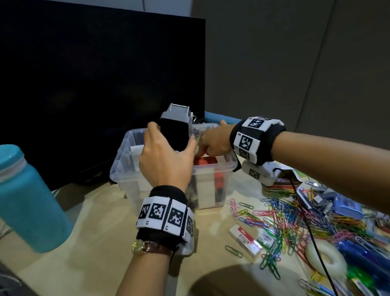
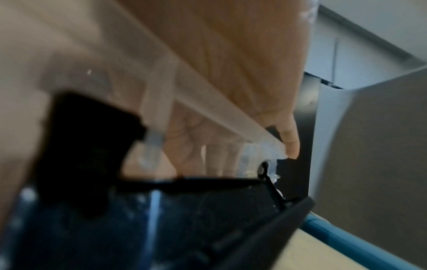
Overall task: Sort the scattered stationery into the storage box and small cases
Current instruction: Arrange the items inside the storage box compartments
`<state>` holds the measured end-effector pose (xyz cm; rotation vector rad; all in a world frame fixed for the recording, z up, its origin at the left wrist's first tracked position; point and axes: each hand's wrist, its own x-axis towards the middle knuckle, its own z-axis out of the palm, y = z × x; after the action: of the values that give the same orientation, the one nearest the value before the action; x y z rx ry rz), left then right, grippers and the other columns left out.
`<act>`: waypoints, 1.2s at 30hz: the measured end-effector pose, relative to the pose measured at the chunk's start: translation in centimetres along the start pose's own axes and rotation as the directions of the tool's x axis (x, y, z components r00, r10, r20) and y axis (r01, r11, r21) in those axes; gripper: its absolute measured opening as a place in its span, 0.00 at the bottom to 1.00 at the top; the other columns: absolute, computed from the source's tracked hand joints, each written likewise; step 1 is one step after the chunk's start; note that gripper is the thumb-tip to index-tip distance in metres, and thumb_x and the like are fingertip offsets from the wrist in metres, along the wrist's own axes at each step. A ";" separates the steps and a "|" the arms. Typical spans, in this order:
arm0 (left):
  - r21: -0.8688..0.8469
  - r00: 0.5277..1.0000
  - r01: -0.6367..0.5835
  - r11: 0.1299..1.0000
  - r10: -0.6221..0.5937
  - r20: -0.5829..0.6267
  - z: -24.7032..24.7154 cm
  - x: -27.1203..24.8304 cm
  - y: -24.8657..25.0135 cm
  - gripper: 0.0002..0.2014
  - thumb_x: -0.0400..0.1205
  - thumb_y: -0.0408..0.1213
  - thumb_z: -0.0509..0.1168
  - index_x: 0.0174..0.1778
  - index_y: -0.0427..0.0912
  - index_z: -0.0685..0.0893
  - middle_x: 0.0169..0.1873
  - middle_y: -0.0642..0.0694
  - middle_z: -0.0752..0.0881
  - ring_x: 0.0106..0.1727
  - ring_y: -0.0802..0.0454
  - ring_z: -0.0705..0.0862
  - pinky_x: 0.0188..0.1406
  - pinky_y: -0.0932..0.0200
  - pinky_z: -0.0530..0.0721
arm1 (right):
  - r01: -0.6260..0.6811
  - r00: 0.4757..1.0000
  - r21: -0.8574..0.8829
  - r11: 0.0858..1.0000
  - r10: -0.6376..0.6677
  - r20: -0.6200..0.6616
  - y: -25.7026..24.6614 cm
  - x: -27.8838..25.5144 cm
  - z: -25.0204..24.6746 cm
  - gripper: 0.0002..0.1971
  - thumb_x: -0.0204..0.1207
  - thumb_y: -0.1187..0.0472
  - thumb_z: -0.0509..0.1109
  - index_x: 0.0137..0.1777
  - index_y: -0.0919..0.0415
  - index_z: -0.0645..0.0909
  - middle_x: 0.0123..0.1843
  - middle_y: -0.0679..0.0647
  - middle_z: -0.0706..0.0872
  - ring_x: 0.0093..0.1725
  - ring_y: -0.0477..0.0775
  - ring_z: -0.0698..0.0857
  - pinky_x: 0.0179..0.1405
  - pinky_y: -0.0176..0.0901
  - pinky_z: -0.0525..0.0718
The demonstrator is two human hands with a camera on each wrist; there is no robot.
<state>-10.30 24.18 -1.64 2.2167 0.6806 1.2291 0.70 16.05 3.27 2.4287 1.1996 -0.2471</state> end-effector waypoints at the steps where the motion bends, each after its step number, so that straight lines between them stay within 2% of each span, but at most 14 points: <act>1: -0.007 1.000 -0.003 1.000 0.003 0.001 0.0 0.0 0.0 0.27 0.74 0.56 0.73 0.56 0.40 0.76 0.50 0.45 0.84 0.49 0.47 0.85 0.39 0.62 0.70 | 0.013 0.998 0.036 0.999 -0.011 -0.058 0.3 -0.2 0.1 0.21 0.86 0.57 0.55 0.76 0.45 0.75 0.76 0.48 0.75 0.78 0.56 0.69 0.77 0.65 0.58; 4: -0.042 1.000 -0.008 0.999 0.008 0.014 0.0 0.0 -0.1 0.26 0.74 0.55 0.73 0.56 0.39 0.77 0.50 0.45 0.84 0.50 0.47 0.84 0.40 0.63 0.67 | 0.026 0.950 0.335 0.942 0.082 -0.303 2.4 -1.1 -0.2 0.16 0.84 0.58 0.60 0.67 0.47 0.84 0.68 0.51 0.84 0.69 0.56 0.79 0.73 0.57 0.73; 7: -0.063 0.999 -0.047 0.997 0.048 0.016 -0.1 -0.1 -0.2 0.26 0.73 0.53 0.75 0.57 0.40 0.76 0.51 0.46 0.84 0.50 0.49 0.83 0.40 0.65 0.65 | 0.161 0.837 0.612 0.775 0.222 -0.501 4.4 -2.7 -1.5 0.11 0.82 0.55 0.66 0.53 0.53 0.90 0.52 0.52 0.91 0.52 0.49 0.88 0.60 0.47 0.85; 10: -0.070 0.995 -0.100 0.993 0.101 0.007 0.0 -0.3 -0.4 0.25 0.71 0.50 0.78 0.54 0.38 0.77 0.50 0.44 0.84 0.48 0.49 0.83 0.39 0.63 0.69 | 0.380 0.704 0.608 0.697 0.208 -0.679 3.7 -5.4 -3.6 0.18 0.79 0.42 0.68 0.52 0.56 0.89 0.45 0.50 0.91 0.39 0.42 0.88 0.40 0.30 0.84; 13: -0.059 0.997 -0.072 0.996 0.071 -0.021 0.0 -0.3 -0.2 0.26 0.68 0.52 0.79 0.49 0.38 0.77 0.43 0.44 0.84 0.43 0.49 0.82 0.38 0.61 0.70 | 0.365 0.687 0.395 0.843 0.043 -0.725 1.5 -7.3 -5.0 0.30 0.67 0.29 0.67 0.57 0.51 0.88 0.48 0.41 0.87 0.42 0.37 0.85 0.40 0.31 0.82; 15: -0.049 0.999 -0.045 0.998 0.044 -0.018 -0.1 -0.4 0.0 0.27 0.68 0.54 0.79 0.48 0.39 0.77 0.42 0.45 0.84 0.41 0.52 0.79 0.39 0.63 0.68 | 0.271 0.677 0.259 0.927 0.008 -0.736 0.5 -7.4 -5.0 0.27 0.69 0.33 0.70 0.58 0.51 0.87 0.49 0.39 0.84 0.42 0.37 0.81 0.40 0.35 0.83; 20: -0.014 0.999 -0.047 0.999 0.047 -0.014 -0.3 -0.4 0.2 0.27 0.69 0.55 0.78 0.50 0.39 0.77 0.43 0.45 0.84 0.44 0.50 0.83 0.40 0.65 0.64 | 0.113 0.608 0.197 0.974 0.089 -0.789 -1.0 -7.5 -4.3 0.23 0.70 0.35 0.73 0.56 0.51 0.87 0.50 0.43 0.84 0.46 0.47 0.83 0.37 0.41 0.78; 24: -0.030 0.997 -0.069 0.997 0.068 -0.021 -0.2 -0.5 0.1 0.26 0.68 0.53 0.79 0.49 0.39 0.77 0.44 0.45 0.85 0.43 0.49 0.83 0.40 0.64 0.65 | 0.011 0.589 0.223 0.975 0.174 -0.789 -1.6 -7.9 -3.8 0.34 0.67 0.29 0.71 0.69 0.46 0.81 0.58 0.44 0.81 0.49 0.48 0.84 0.38 0.43 0.80; 26: -0.045 0.996 -0.082 0.996 0.081 -0.027 -0.2 -0.4 -0.1 0.26 0.68 0.52 0.79 0.50 0.38 0.77 0.44 0.44 0.84 0.43 0.49 0.83 0.39 0.64 0.65 | 0.065 0.622 0.367 0.928 0.250 -0.742 -1.1 -7.9 -4.0 0.42 0.65 0.25 0.69 0.76 0.48 0.75 0.65 0.46 0.80 0.56 0.47 0.84 0.47 0.46 0.84; 29: -0.088 0.993 -0.120 0.989 0.118 -0.023 -0.1 -0.3 -0.4 0.25 0.70 0.49 0.79 0.51 0.38 0.77 0.46 0.44 0.84 0.44 0.49 0.83 0.39 0.70 0.63 | 0.249 0.838 0.677 0.692 0.197 -0.509 0.7 -7.4 -4.7 0.39 0.76 0.34 0.65 0.83 0.54 0.64 0.77 0.52 0.75 0.73 0.50 0.76 0.67 0.44 0.79; 30: -0.127 0.991 -0.137 0.983 0.136 -0.015 -0.1 -0.3 -0.5 0.24 0.70 0.49 0.78 0.51 0.38 0.78 0.46 0.44 0.84 0.45 0.49 0.83 0.39 0.70 0.64 | 0.289 0.887 0.755 0.588 0.132 -0.442 1.4 -7.0 -4.7 0.36 0.81 0.40 0.63 0.84 0.54 0.61 0.80 0.53 0.72 0.76 0.50 0.73 0.69 0.40 0.76; 32: -0.205 0.989 -0.143 0.968 0.149 0.015 0.1 -0.2 -0.8 0.25 0.71 0.52 0.77 0.53 0.38 0.79 0.48 0.44 0.85 0.47 0.49 0.84 0.41 0.68 0.71 | 0.344 0.900 0.807 0.480 0.077 -0.429 2.9 -6.5 -4.4 0.28 0.86 0.52 0.60 0.84 0.54 0.59 0.80 0.52 0.71 0.75 0.48 0.72 0.64 0.33 0.75; 33: -0.240 0.989 -0.131 0.962 0.142 0.030 0.1 -0.1 -0.9 0.26 0.72 0.54 0.75 0.55 0.38 0.79 0.50 0.45 0.85 0.49 0.50 0.84 0.44 0.65 0.77 | 0.355 0.891 0.797 0.489 0.082 -0.447 3.6 -6.1 -4.1 0.28 0.85 0.57 0.60 0.84 0.56 0.60 0.79 0.53 0.71 0.75 0.48 0.72 0.63 0.32 0.75; 36: -0.365 0.993 -0.055 0.930 0.088 0.075 -0.3 0.2 -0.8 0.24 0.76 0.56 0.71 0.58 0.42 0.80 0.52 0.49 0.86 0.55 0.52 0.85 0.54 0.54 0.84 | 0.283 0.923 0.710 0.644 0.018 -0.384 5.3 -5.1 -2.7 0.31 0.81 0.69 0.63 0.83 0.59 0.61 0.81 0.55 0.68 0.80 0.52 0.68 0.79 0.46 0.68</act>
<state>-10.66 24.99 -1.91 1.9863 0.3075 1.1733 1.74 10.73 8.94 3.2192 1.7082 -0.4376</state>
